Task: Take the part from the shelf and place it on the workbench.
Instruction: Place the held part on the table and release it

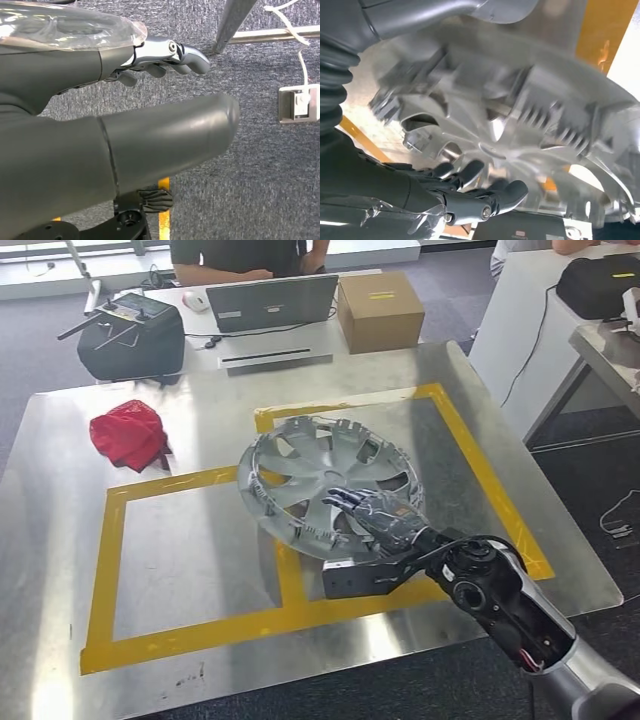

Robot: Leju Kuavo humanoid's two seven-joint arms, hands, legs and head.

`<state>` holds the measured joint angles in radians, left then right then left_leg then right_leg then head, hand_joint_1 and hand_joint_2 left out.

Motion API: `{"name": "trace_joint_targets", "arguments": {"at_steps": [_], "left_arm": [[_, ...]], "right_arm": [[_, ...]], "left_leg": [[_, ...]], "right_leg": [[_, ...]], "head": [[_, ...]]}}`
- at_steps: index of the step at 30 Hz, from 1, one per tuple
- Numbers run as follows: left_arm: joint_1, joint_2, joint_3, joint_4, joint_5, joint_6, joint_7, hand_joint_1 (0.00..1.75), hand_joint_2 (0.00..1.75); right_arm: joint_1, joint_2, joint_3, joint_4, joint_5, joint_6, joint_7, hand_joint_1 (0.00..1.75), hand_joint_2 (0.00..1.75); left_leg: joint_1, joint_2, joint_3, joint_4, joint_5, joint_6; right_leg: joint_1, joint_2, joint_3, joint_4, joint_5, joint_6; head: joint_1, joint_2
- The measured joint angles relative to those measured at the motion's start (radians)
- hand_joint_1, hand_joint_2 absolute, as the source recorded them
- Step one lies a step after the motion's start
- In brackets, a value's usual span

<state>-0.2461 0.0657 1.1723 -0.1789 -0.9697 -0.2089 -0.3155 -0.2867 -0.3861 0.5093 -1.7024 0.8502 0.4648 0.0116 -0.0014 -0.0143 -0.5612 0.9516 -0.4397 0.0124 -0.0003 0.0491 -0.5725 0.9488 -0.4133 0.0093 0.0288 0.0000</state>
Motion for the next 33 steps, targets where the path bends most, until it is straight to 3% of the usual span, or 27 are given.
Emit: {"name": "trace_joint_targets", "arguments": {"at_steps": [8,15,21,24,33], "left_arm": [[0.002,0.001,0.0,0.0,0.0,0.005,0.0,0.0,0.0],[0.002,0.001,0.0,0.0,-0.002,0.015,0.004,0.0,0.0],[0.004,0.001,0.0,0.0,-0.005,0.027,0.019,0.0,0.0],[0.004,0.001,0.0,0.0,-0.007,0.027,0.021,0.0,0.0],[0.005,0.001,0.0,0.0,-0.018,0.035,0.043,0.0,0.0]], "right_arm": [[-0.018,0.0,-0.008,0.013,-0.027,-0.002,-0.004,0.0,0.0],[-0.023,0.0,-0.04,0.014,-0.166,0.018,-0.006,0.0,0.0],[-0.04,0.0,-0.101,0.013,-0.422,0.011,0.005,0.0,0.0],[-0.051,0.0,-0.129,0.013,-0.47,0.009,0.009,0.0,0.0],[-0.079,0.0,-0.218,0.008,-0.814,-0.068,0.004,0.0,0.0]], "left_leg": [[0.0,0.0,0.001,0.0,0.0,0.0],[0.0,0.0,0.001,0.0,0.0,0.0],[0.0,0.0,0.001,0.0,0.0,0.0],[0.0,0.0,0.002,0.0,0.0,0.0],[0.0,0.0,0.002,0.0,0.0,0.0]], "right_leg": [[0.0,0.0,0.001,0.0,0.0,0.0],[0.0,0.0,0.001,0.0,0.0,0.0],[0.0,0.0,0.002,0.0,0.0,0.0],[0.0,0.0,0.002,0.0,0.0,0.0],[0.0,0.0,0.002,0.0,0.0,0.0]], "head": [[0.0,0.0],[0.0,0.0],[0.0,0.0],[0.0,0.0],[0.0,0.0]]}}
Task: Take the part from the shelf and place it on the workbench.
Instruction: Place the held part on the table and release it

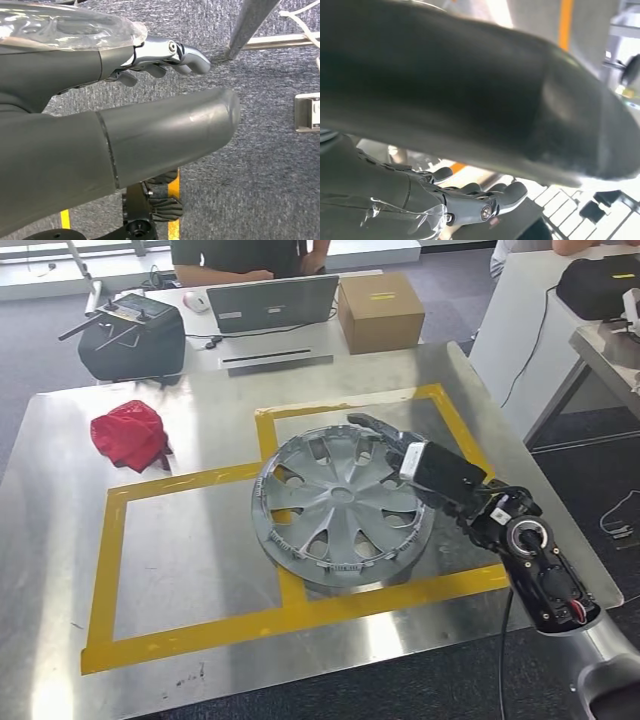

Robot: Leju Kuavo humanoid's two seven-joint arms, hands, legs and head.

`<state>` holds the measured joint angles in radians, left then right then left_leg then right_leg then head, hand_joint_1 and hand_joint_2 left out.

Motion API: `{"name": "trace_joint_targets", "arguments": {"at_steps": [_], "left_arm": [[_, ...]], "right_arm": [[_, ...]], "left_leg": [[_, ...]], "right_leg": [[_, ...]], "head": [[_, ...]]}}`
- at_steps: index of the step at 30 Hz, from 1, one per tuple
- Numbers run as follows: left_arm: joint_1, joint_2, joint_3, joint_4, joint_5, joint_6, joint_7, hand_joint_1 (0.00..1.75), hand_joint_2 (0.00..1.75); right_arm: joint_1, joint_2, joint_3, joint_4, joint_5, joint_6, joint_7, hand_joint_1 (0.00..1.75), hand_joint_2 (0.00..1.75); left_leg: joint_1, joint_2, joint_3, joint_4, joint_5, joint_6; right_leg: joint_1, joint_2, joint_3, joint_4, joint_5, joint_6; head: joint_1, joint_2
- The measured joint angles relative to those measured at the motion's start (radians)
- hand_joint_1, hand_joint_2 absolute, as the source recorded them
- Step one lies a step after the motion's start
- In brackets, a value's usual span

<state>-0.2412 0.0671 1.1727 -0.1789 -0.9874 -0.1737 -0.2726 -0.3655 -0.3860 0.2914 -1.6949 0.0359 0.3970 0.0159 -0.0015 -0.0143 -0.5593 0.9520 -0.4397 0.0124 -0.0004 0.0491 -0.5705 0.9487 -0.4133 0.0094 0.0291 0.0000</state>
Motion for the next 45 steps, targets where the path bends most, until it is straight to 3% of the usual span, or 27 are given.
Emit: {"name": "trace_joint_targets", "arguments": {"at_steps": [16,21,24,26,28,29,30,31,34,36,39,40,42,44,45], "left_arm": [[0.001,-0.002,0.0,0.0,-0.041,0.015,0.082,0.0,0.0],[0.001,-0.003,0.0,0.0,-0.046,0.018,0.087,0.0,0.0],[0.001,-0.005,0.0,0.0,-0.048,0.02,0.087,0.0,0.0],[0.001,-0.008,0.0,0.0,-0.05,0.023,0.087,0.0,0.0],[0.003,-0.01,0.0,0.0,-0.052,0.024,0.086,0.0,0.0],[0.004,-0.012,0.0,0.0,-0.053,0.024,0.086,0.0,0.0],[0.006,-0.013,0.0,0.0,-0.053,0.025,0.086,0.0,0.0],[0.007,-0.014,0.0,0.0,-0.054,0.025,0.086,0.0,0.0],[0.008,-0.017,0.0,0.0,-0.054,0.026,0.086,0.0,0.0],[0.008,-0.017,0.0,0.0,-0.054,0.027,0.086,0.0,0.0],[0.009,-0.017,0.0,0.0,-0.054,0.027,0.086,0.0,0.0],[0.009,-0.017,0.0,0.0,-0.054,0.027,0.086,0.0,0.0],[0.009,-0.018,0.0,0.0,-0.054,0.027,0.086,0.0,0.0],[0.01,-0.017,0.0,0.0,-0.054,0.027,0.086,0.0,0.0],[0.011,-0.017,0.0,0.0,-0.054,0.027,0.086,0.0,0.0]], "right_arm": [[-0.005,0.053,-0.105,-0.044,-0.242,-0.065,-0.044,0.0,0.0],[0.005,0.066,-0.125,-0.06,-0.251,-0.08,-0.046,0.0,0.0],[0.009,0.07,-0.135,-0.071,-0.251,-0.084,-0.046,0.0,0.0],[0.013,0.071,-0.142,-0.076,-0.251,-0.085,-0.046,0.0,0.0],[0.019,0.073,-0.149,-0.078,-0.251,-0.085,-0.046,0.0,0.0],[0.023,0.075,-0.151,-0.079,-0.251,-0.086,-0.046,0.0,0.0],[0.027,0.076,-0.153,-0.079,-0.251,-0.087,-0.045,0.0,0.0],[0.03,0.078,-0.154,-0.08,-0.25,-0.088,-0.045,0.0,0.0],[0.031,0.08,-0.157,-0.087,-0.249,-0.092,-0.044,0.0,0.0],[0.032,0.08,-0.16,-0.092,-0.249,-0.095,-0.043,0.0,0.0],[0.032,0.083,-0.162,-0.097,-0.249,-0.096,-0.043,0.0,0.0],[0.032,0.084,-0.162,-0.099,-0.249,-0.096,-0.043,0.0,0.0],[0.031,0.088,-0.162,-0.102,-0.249,-0.096,-0.043,0.0,0.0],[0.032,0.091,-0.162,-0.103,-0.249,-0.096,-0.043,0.0,0.0],[0.032,0.092,-0.162,-0.103,-0.249,-0.096,-0.043,0.0,0.0]], "left_leg": [[-0.004,0.0,0.0,0.002,-0.001,0.002],[-0.01,0.0,0.0,0.005,-0.004,0.008],[-0.005,0.005,0.006,-0.007,0.003,0.017],[0.002,0.013,0.015,-0.02,0.012,0.024],[0.003,0.019,0.017,-0.022,0.014,0.026],[0.003,0.022,0.017,-0.022,0.014,0.026],[0.004,0.024,0.017,-0.022,0.013,0.026],[0.005,0.026,0.017,-0.021,0.013,0.024],[0.009,0.028,0.016,-0.01,0.006,0.012],[0.006,0.028,0.014,-0.002,0.004,0.0],[0.008,0.027,0.008,0.006,0.001,-0.019],[0.01,0.027,-0.001,0.024,-0.018,-0.025],[0.012,0.024,-0.042,0.121,-0.093,-0.034],[0.013,0.022,-0.092,0.254,-0.165,-0.039],[0.013,0.022,-0.1,0.289,-0.176,-0.039]], "right_leg": [[-0.001,0.0,0.001,-0.001,0.0,0.001],[-0.006,0.001,0.002,-0.001,0.0,0.009],[-0.005,0.001,0.002,0.002,-0.006,0.02],[-0.003,-0.015,-0.019,0.063,-0.052,0.028],[-0.008,-0.031,-0.07,0.195,-0.126,0.033],[-0.01,-0.034,-0.094,0.255,-0.149,0.035],[-0.013,-0.036,-0.103,0.282,-0.151,0.038],[-0.017,-0.038,-0.094,0.271,-0.133,0.04],[-0.024,-0.05,0.006,0.084,-0.045,0.047],[-0.022,-0.054,0.042,0.015,-0.03,0.042],[-0.019,-0.05,0.038,0.007,-0.026,0.02],[-0.02,-0.05,0.034,0.005,-0.021,0.011],[-0.02,-0.051,0.021,0.002,-0.009,-0.005],[-0.017,-0.05,0.003,0.002,0.003,-0.013],[-0.016,-0.049,-0.006,0.003,0.009,-0.014]], "head": [[-0.001,0.0],[-0.002,0.0],[-0.003,0.0],[0.005,0.0],[0.016,0.0],[0.019,0.0],[0.022,0.0],[0.024,0.0],[0.033,0.0],[0.037,0.0],[0.029,0.0],[0.025,0.0],[0.011,0.0],[-0.002,0.0],[-0.006,0.0]]}}
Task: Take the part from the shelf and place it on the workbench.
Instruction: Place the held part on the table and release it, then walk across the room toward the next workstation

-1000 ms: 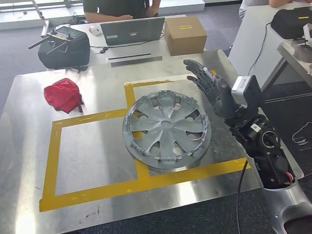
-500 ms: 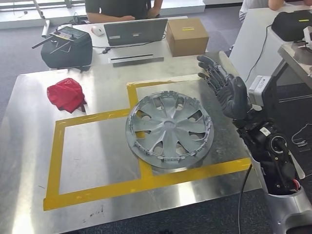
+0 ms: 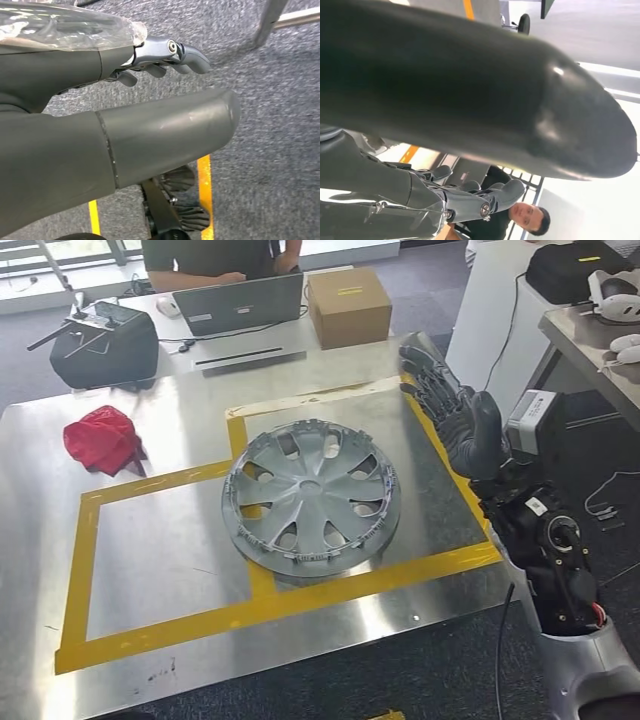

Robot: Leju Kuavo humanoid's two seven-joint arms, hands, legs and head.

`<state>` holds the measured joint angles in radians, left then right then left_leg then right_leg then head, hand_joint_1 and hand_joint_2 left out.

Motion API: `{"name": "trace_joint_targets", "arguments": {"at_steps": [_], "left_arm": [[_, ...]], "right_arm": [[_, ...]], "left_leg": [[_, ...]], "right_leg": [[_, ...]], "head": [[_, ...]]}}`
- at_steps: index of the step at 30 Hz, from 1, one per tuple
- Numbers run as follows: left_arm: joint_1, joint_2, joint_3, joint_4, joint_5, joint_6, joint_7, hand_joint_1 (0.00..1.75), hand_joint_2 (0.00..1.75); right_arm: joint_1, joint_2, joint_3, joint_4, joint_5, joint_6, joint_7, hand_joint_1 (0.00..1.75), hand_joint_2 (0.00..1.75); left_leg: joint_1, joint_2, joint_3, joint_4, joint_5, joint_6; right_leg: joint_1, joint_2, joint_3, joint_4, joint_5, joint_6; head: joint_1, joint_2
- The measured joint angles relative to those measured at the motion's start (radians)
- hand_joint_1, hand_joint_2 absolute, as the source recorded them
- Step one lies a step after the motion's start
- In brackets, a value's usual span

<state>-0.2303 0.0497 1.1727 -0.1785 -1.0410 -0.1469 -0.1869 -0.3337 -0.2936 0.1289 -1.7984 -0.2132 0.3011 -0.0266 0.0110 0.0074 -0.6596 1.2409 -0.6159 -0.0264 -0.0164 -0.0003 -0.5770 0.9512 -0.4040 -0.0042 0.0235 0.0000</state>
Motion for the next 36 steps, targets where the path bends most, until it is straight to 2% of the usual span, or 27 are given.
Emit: {"name": "trace_joint_targets", "arguments": {"at_steps": [1,2,4,6,9,10,11,13,14,15,16,17,19,20,21,22,24,25,26,27,29,30,31,32,33,34,36], "left_arm": [[0.001,0.0,0.0,0.0,0.0,0.0,0.0,0.0,0.0],[0.001,0.0,0.0,0.0,0.0,0.0,0.0,0.0,0.0],[0.0,0.001,0.0,0.0,0.0,0.0,-0.002,0.0,0.0],[-0.002,0.002,0.0,0.0,0.0,0.0,-0.003,0.0,0.0],[-0.001,0.003,0.0,0.0,0.0,0.0,-0.003,0.0,0.0],[-0.002,0.002,0.0,0.0,0.0,0.0,-0.003,0.0,0.0],[-0.002,0.002,0.0,0.0,-0.001,0.0,-0.004,0.0,0.0],[-0.001,0.001,0.0,0.0,-0.002,0.0,-0.004,0.0,0.0],[0.0,0.001,0.0,0.0,-0.002,0.0,-0.004,0.0,0.0],[0.001,0.0,0.0,0.0,-0.002,0.0,-0.004,0.0,0.0],[0.001,0.0,0.0,0.0,-0.002,0.0,-0.004,0.0,0.0],[0.001,-0.001,0.0,0.0,-0.002,0.001,-0.004,0.0,0.0],[0.001,-0.002,0.0,0.0,-0.003,0.001,-0.003,0.0,0.0],[0.001,-0.003,0.0,0.0,-0.003,0.001,-0.003,0.0,0.0],[0.0,-0.004,0.0,0.0,-0.003,0.001,-0.003,0.0,0.0],[0.0,-0.005,0.0,0.0,-0.003,0.001,-0.003,0.0,0.0],[-0.001,-0.005,0.0,0.0,-0.004,0.002,-0.002,0.0,0.0],[-0.001,-0.005,0.0,0.0,-0.005,0.002,-0.002,0.0,0.0],[-0.001,-0.005,0.0,0.0,-0.006,0.002,-0.002,0.0,0.0],[-0.002,-0.005,0.0,0.0,-0.006,0.002,-0.002,0.0,0.0],[-0.002,-0.005,0.0,0.0,-0.006,0.002,-0.002,0.0,0.0],[-0.002,-0.005,0.0,0.0,-0.006,0.003,-0.001,0.0,0.0],[-0.002,-0.005,0.0,0.0,-0.006,0.003,-0.001,0.0,0.0],[-0.002,-0.005,0.0,0.0,-0.006,0.003,0.0,0.0,0.0],[-0.002,-0.005,0.0,0.0,-0.006,0.003,0.0,0.0,0.0],[-0.004,-0.005,0.0,0.0,-0.007,0.003,0.001,0.0,0.0],[-0.007,-0.005,0.0,0.0,-0.008,0.003,0.001,0.0,0.0]], "right_arm": [[0.0,0.002,0.0,0.0,0.0,0.0,0.0,0.0,0.0],[0.0,0.003,0.0,0.0,0.0,0.0,0.001,0.0,0.0],[0.0,0.004,-0.001,-0.001,0.0,-0.001,0.001,0.0,0.0],[0.0,0.004,-0.003,-0.004,0.0,-0.003,0.001,0.0,0.0],[0.002,0.005,-0.006,-0.008,0.003,-0.005,0.004,0.0,0.0],[0.002,0.005,-0.008,-0.009,0.004,-0.006,0.006,0.0,0.0],[0.003,0.005,-0.011,-0.009,0.005,-0.007,0.007,0.0,0.0],[0.003,0.005,-0.015,-0.009,0.005,-0.008,0.009,0.0,0.0],[0.005,0.005,-0.016,-0.009,0.005,-0.009,0.009,0.0,0.0],[0.007,0.005,-0.016,-0.009,0.005,-0.009,0.009,0.0,0.0],[0.009,0.005,-0.016,-0.009,0.005,-0.009,0.009,0.0,0.0],[0.01,0.005,-0.017,-0.009,0.005,-0.01,0.009,0.0,0.0],[0.01,0.005,-0.017,-0.009,0.005,-0.011,0.009,0.0,0.0],[0.01,0.005,-0.018,-0.009,0.005,-0.011,0.008,0.0,0.0],[0.01,0.005,-0.018,-0.01,0.005,-0.012,0.007,0.0,0.0],[0.01,0.005,-0.019,-0.01,0.005,-0.012,0.005,0.0,0.0],[0.011,0.005,-0.019,-0.011,0.006,-0.013,0.003,0.0,0.0],[0.011,0.005,-0.019,-0.011,0.007,-0.013,0.003,0.0,0.0],[0.011,0.006,-0.018,-0.011,0.007,-0.013,0.002,0.0,0.0],[0.012,0.007,-0.018,-0.011,0.007,-0.013,0.002,0.0,0.0],[0.013,0.009,-0.018,-0.011,0.007,-0.013,0.002,0.0,0.0],[0.015,0.01,-0.018,-0.011,0.008,-0.014,0.002,0.0,0.0],[0.016,0.011,-0.018,-0.011,0.011,-0.014,0.002,0.0,0.0],[0.018,0.012,-0.018,-0.011,0.015,-0.016,0.001,0.0,0.0],[0.02,0.012,-0.018,-0.011,0.018,-0.017,0.0,0.0,0.0],[0.02,0.013,-0.018,-0.011,0.021,-0.018,0.0,0.0,0.0],[0.019,0.013,-0.019,-0.012,0.022,-0.02,-0.002,0.0,0.0]], "left_leg": [[0.0,0.0,0.01,-0.002,0.009,0.001],[0.0,0.0,0.041,-0.045,0.035,0.004],[-0.001,-0.004,0.136,-0.192,0.089,0.014],[-0.006,-0.01,0.194,-0.292,0.11,0.023],[-0.009,-0.009,0.19,-0.31,0.124,0.038],[-0.007,-0.007,0.184,-0.311,0.133,0.045],[-0.005,-0.004,0.176,-0.314,0.142,0.053],[-0.005,0.001,0.155,-0.314,0.16,0.062],[-0.006,0.002,0.144,-0.314,0.169,0.064],[-0.007,0.004,0.132,-0.313,0.177,0.064],[-0.007,0.004,0.121,-0.311,0.185,0.063],[-0.008,0.005,0.111,-0.309,0.192,0.061],[-0.01,0.005,0.096,-0.305,0.202,0.056],[-0.012,0.006,0.091,-0.302,0.206,0.053],[-0.013,0.006,0.088,-0.3,0.212,0.048],[-0.013,0.006,0.084,-0.3,0.217,0.042],[-0.013,0.006,0.078,-0.298,0.226,0.029],[-0.012,0.005,0.07,-0.289,0.216,0.023],[-0.012,0.003,0.057,-0.263,0.19,0.017],[-0.01,0.001,0.036,-0.215,0.148,0.012],[-0.006,-0.001,-0.014,-0.077,0.061,0.003],[-0.004,-0.001,-0.029,-0.021,0.041,-0.001],[-0.001,-0.001,-0.03,0.005,0.044,-0.004],[0.002,-0.001,-0.012,-0.008,0.066,-0.006],[0.005,-0.001,0.025,-0.059,0.098,-0.008],[0.008,-0.002,0.075,-0.132,0.124,-0.008],[0.007,-0.006,0.157,-0.266,0.143,-0.004]], "right_leg": [[0.001,0.001,-0.009,0.0,0.007,0.001],[0.001,0.003,-0.017,0.0,0.014,0.002],[0.002,0.007,-0.03,0.001,0.028,0.008],[0.003,0.008,-0.036,-0.001,0.042,0.018],[0.003,0.01,-0.039,-0.004,0.057,0.037],[0.002,0.01,-0.046,0.007,0.043,0.042],[0.001,0.009,-0.058,0.038,0.008,0.045],[-0.001,0.007,-0.093,0.159,-0.097,0.051],[-0.001,0.007,-0.107,0.23,-0.138,0.053],[-0.001,0.007,-0.111,0.281,-0.156,0.055],[-0.001,0.007,-0.101,0.303,-0.152,0.056],[-0.001,0.007,-0.071,0.281,-0.129,0.055],[0.001,0.005,0.032,0.147,-0.084,0.047],[0.004,0.004,0.082,0.07,-0.078,0.041],[0.007,0.003,0.116,0.014,-0.079,0.037],[0.01,0.002,0.131,-0.017,-0.085,0.034],[0.009,0.001,0.128,-0.031,-0.078,0.023],[0.006,0.0,0.122,-0.034,-0.071,0.016],[0.003,-0.002,0.113,-0.037,-0.062,0.007],[0.0,-0.003,0.104,-0.039,-0.052,0.001],[0.0,-0.003,0.079,-0.038,-0.035,-0.004],[0.0,-0.003,0.067,-0.038,-0.027,-0.004],[-0.001,-0.003,0.056,-0.037,-0.019,-0.002],[-0.002,-0.002,0.046,-0.036,-0.012,0.001],[-0.003,-0.002,0.037,-0.033,-0.007,0.005],[-0.004,-0.002,0.03,-0.03,-0.002,0.01],[-0.004,-0.001,0.017,-0.021,0.006,0.022]], "head": [[-0.002,0.0],[-0.003,0.0],[-0.004,0.0],[-0.002,0.0],[0.0,0.0],[0.001,0.0],[0.003,0.0],[0.011,0.0],[0.015,0.0],[0.019,0.0],[0.021,0.0],[0.025,0.0],[0.033,0.0],[0.036,0.0],[0.038,0.0],[0.039,0.0],[0.039,0.0],[0.038,0.0],[0.033,0.0],[0.027,0.0],[0.013,0.0],[0.008,0.0],[0.004,0.0],[0.001,0.0],[-0.001,0.0],[-0.003,0.0],[-0.006,0.0]]}}
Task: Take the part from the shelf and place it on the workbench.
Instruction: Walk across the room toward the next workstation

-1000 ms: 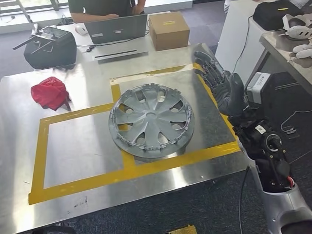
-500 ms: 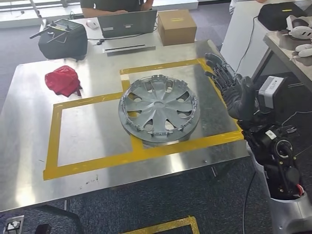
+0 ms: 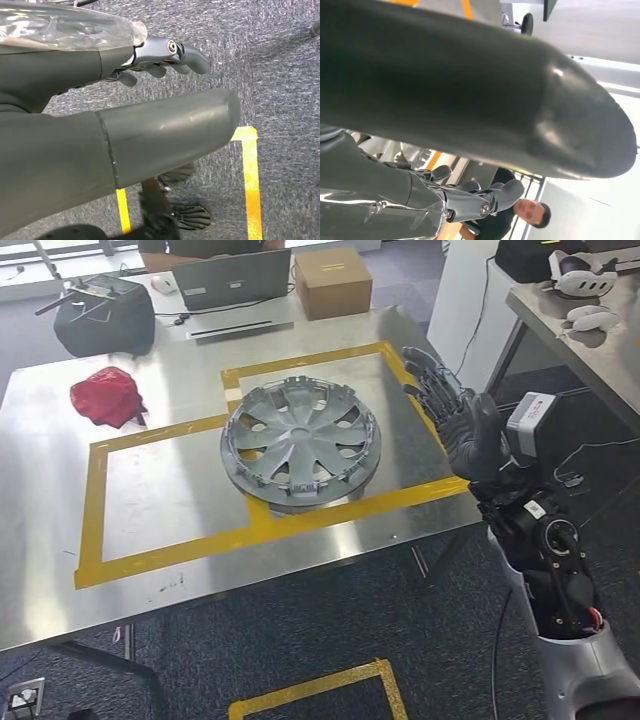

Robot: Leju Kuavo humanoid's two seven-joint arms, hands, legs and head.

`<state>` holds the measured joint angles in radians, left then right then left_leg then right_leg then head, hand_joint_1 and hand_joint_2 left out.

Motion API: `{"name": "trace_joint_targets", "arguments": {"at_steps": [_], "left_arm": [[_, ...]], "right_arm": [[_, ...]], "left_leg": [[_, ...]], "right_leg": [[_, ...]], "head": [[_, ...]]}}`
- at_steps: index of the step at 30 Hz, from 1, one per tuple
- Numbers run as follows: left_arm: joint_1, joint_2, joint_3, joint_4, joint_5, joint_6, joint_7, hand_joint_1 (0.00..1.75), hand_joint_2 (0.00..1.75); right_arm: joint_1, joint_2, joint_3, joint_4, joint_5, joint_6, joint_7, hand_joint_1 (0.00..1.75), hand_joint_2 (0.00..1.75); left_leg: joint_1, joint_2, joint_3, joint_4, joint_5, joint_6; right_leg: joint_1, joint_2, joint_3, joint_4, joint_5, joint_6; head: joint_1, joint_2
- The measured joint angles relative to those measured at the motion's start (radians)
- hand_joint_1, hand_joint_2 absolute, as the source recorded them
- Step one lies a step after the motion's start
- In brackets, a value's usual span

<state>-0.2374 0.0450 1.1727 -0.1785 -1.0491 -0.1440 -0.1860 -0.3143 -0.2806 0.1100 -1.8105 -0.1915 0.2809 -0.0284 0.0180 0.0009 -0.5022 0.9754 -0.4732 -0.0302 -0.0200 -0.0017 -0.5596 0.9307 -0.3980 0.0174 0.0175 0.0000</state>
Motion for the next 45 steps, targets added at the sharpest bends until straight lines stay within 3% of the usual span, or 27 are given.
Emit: {"name": "trace_joint_targets", "arguments": {"at_steps": [1,4,5,7,9,10,11,14,16,18,20,21,24,25,26,27,29,31,34,35,37,39,40,41,42,45], "left_arm": [[-0.001,0.0,0.0,0.0,-0.001,0.0,0.0,0.0,0.0],[-0.002,0.0,0.0,0.0,-0.001,0.0,0.001,0.0,0.0],[-0.003,0.0,0.0,0.0,-0.001,0.0,0.001,0.0,0.0],[-0.004,0.0,0.0,0.0,-0.001,0.0,0.002,0.0,0.0],[-0.002,0.0,0.0,0.0,-0.001,0.0,0.003,0.0,0.0],[-0.001,0.0,0.0,0.0,-0.001,0.0,0.003,0.0,0.0],[-0.001,0.0,0.0,0.0,-0.001,0.0,0.003,0.0,0.0],[-0.001,-0.001,0.0,0.0,-0.001,0.0,0.003,0.0,0.0],[-0.001,-0.002,0.0,0.0,-0.001,0.0,0.003,0.0,0.0],[-0.001,-0.002,0.0,0.0,-0.001,0.001,0.003,0.0,0.0],[-0.001,-0.002,0.0,0.0,-0.001,0.002,0.003,0.0,0.0],[-0.002,-0.001,0.0,0.0,-0.001,0.003,0.003,0.0,0.0],[-0.001,0.001,0.0,0.0,-0.001,0.005,0.003,0.0,0.0],[-0.001,0.001,0.0,0.0,-0.001,0.006,0.003,0.0,0.0],[-0.001,0.002,0.0,0.0,-0.001,0.006,0.003,0.0,0.0],[-0.001,0.002,0.0,0.0,-0.001,0.006,0.003,0.0,0.0],[-0.004,0.003,0.0,0.0,-0.001,0.006,0.003,0.0,0.0],[-0.006,0.004,0.0,0.0,-0.001,0.006,0.003,0.0,0.0],[-0.003,0.004,0.0,0.0,-0.001,0.006,0.003,0.0,0.0],[-0.003,0.004,0.0,0.0,-0.001,0.006,0.003,0.0,0.0],[-0.003,0.005,0.0,0.0,-0.001,0.006,0.003,0.0,0.0],[-0.002,0.005,0.0,0.0,0.0,0.006,0.003,0.0,0.0],[-0.001,0.005,0.0,0.0,0.001,0.006,0.003,0.0,0.0],[0.001,0.005,0.0,0.0,0.003,0.006,0.003,0.0,0.0],[0.002,0.005,0.0,0.0,0.004,0.006,0.003,0.0,0.0],[0.005,0.004,0.0,0.0,0.006,0.006,0.0,0.0,0.0]], "right_arm": [[0.0,0.0,0.0,-0.001,0.0,0.0,0.0,0.0,0.0],[0.0,0.002,-0.002,-0.002,0.0,-0.001,0.0,0.0,0.0],[-0.001,0.002,-0.003,-0.002,0.0,-0.001,0.0,0.0,0.0],[-0.001,0.003,-0.005,-0.002,0.0,-0.002,0.0,0.0,0.0],[-0.001,0.004,-0.006,-0.001,0.0,-0.001,0.001,0.0,0.0],[-0.002,0.005,-0.006,0.0,0.0,-0.001,0.001,0.0,0.0],[-0.003,0.006,-0.006,0.001,0.0,-0.001,0.001,0.0,0.0],[-0.017,0.007,-0.006,0.002,0.0,-0.001,0.001,0.0,0.0],[-0.027,0.008,-0.006,0.002,0.0,0.0,0.0,0.0,0.0],[-0.03,0.008,-0.007,0.003,-0.001,0.0,0.0,0.0,0.0],[-0.031,0.01,-0.006,0.003,-0.003,0.0,0.0,0.0,0.0],[-0.031,0.012,-0.006,0.003,-0.004,0.0,0.0,0.0,0.0],[-0.03,0.016,-0.006,0.003,-0.004,0.0,0.0,0.0,0.0],[-0.029,0.017,-0.005,0.004,-0.004,0.0,0.0,0.0,0.0],[-0.029,0.018,-0.005,0.004,-0.004,0.0,0.0,0.0,0.0],[-0.029,0.019,-0.005,0.004,-0.004,0.0,0.0,0.0,0.0],[-0.029,0.021,-0.006,0.004,-0.004,0.0,0.0,0.0,0.0],[-0.031,0.022,-0.006,0.004,-0.006,0.0,0.0,0.0,0.0],[-0.03,0.023,-0.007,0.004,-0.021,0.002,0.003,0.0,0.0],[-0.03,0.023,-0.007,0.004,-0.027,0.003,0.005,0.0,0.0],[-0.03,0.023,-0.008,0.005,-0.037,0.005,0.009,0.0,0.0],[-0.03,0.023,-0.007,0.009,-0.043,0.007,0.01,0.0,0.0],[-0.03,0.024,-0.006,0.011,-0.044,0.008,0.009,0.0,0.0],[-0.03,0.024,-0.006,0.015,-0.047,0.009,0.007,0.0,0.0],[-0.03,0.024,-0.006,0.018,-0.051,0.009,0.004,0.0,0.0],[-0.042,0.024,-0.006,0.026,-0.059,0.011,-0.006,0.0,0.0]], "left_leg": [[-0.001,-0.003,0.017,-0.032,-0.003,0.005],[-0.003,-0.003,0.011,-0.042,0.003,0.031],[-0.003,-0.002,0.006,-0.042,0.009,0.041],[-0.005,0.002,-0.008,-0.043,0.022,0.057],[-0.01,0.003,-0.025,-0.042,0.034,0.063],[-0.013,0.004,-0.033,-0.041,0.04,0.064],[-0.016,0.003,-0.039,-0.041,0.045,0.064],[-0.024,0.003,-0.05,-0.038,0.057,0.06],[-0.026,0.004,-0.059,-0.035,0.065,0.052],[-0.026,0.006,-0.067,-0.036,0.076,0.041],[-0.025,0.005,-0.08,-0.017,0.058,0.028],[-0.024,0.004,-0.095,0.016,0.03,0.022],[-0.015,0.003,-0.174,0.218,-0.093,0.005],[-0.012,0.003,-0.187,0.263,-0.111,0.001],[-0.009,0.003,-0.177,0.264,-0.108,-0.002],[-0.005,0.003,-0.146,0.224,-0.088,-0.004],[0.0,0.002,-0.051,0.071,-0.036,-0.006],[-0.001,-0.002,0.0,-0.024,-0.008,0.005],[-0.005,-0.004,-0.011,-0.028,0.007,0.033],[-0.005,-0.003,-0.016,-0.028,0.013,0.043],[-0.004,0.001,-0.028,-0.03,0.027,0.06],[-0.008,0.002,-0.042,-0.03,0.038,0.068],[-0.01,0.002,-0.05,-0.029,0.044,0.069],[-0.013,0.002,-0.057,-0.028,0.049,0.069],[-0.015,0.002,-0.064,-0.028,0.055,0.069],[-0.019,0.002,-0.079,-0.025,0.068,0.063]], "right_leg": [[0.001,0.0,-0.004,0.003,0.004,0.007],[0.0,0.001,-0.013,0.011,0.006,0.026],[-0.001,0.001,-0.023,0.035,-0.015,0.03],[-0.002,0.0,-0.067,0.151,-0.098,0.035],[0.0,0.001,-0.11,0.289,-0.171,0.037],[0.001,0.001,-0.11,0.316,-0.181,0.035],[0.002,0.001,-0.09,0.303,-0.171,0.032],[0.011,0.0,0.042,0.098,-0.092,0.009],[0.018,0.0,0.086,0.01,-0.072,-0.003],[0.02,0.0,0.083,-0.002,-0.067,-0.01],[0.014,-0.003,0.075,-0.011,-0.05,-0.019],[0.011,-0.005,0.069,-0.015,-0.041,-0.024],[0.01,-0.006,0.036,-0.016,-0.018,-0.031],[0.01,-0.006,0.024,-0.015,-0.01,-0.03],[0.009,-0.006,0.013,-0.013,-0.003,-0.028],[0.008,-0.006,0.004,-0.011,0.003,-0.025],[0.007,-0.005,-0.014,-0.001,0.012,-0.016],[0.009,-0.004,-0.029,0.01,0.02,-0.004],[0.008,-0.003,-0.04,0.013,0.031,0.016],[0.006,-0.003,-0.046,0.025,0.016,0.022],[0.004,-0.002,-0.075,0.11,-0.059,0.029],[0.003,-0.002,-0.114,0.253,-0.148,0.033],[0.003,-0.002,-0.122,0.305,-0.172,0.033],[0.003,-0.002,-0.113,0.322,-0.175,0.032],[0.004,-0.002,-0.085,0.297,-0.161,0.028],[0.012,-0.001,0.058,0.082,-0.097,0.006]], "head": [[0.0,0.0],[0.005,0.0],[0.009,0.0],[0.017,0.0],[0.028,0.0],[0.031,0.0],[0.035,0.0],[0.045,0.0],[0.048,0.0],[0.047,0.0],[0.043,0.0],[0.038,0.0],[0.02,0.0],[0.016,0.0],[0.012,0.0],[0.009,0.0],[0.005,0.0],[0.005,0.0],[0.009,0.0],[0.01,0.0],[0.019,0.0],[0.031,0.0],[0.035,0.0],[0.038,0.0],[0.042,0.0],[0.051,0.0]]}}
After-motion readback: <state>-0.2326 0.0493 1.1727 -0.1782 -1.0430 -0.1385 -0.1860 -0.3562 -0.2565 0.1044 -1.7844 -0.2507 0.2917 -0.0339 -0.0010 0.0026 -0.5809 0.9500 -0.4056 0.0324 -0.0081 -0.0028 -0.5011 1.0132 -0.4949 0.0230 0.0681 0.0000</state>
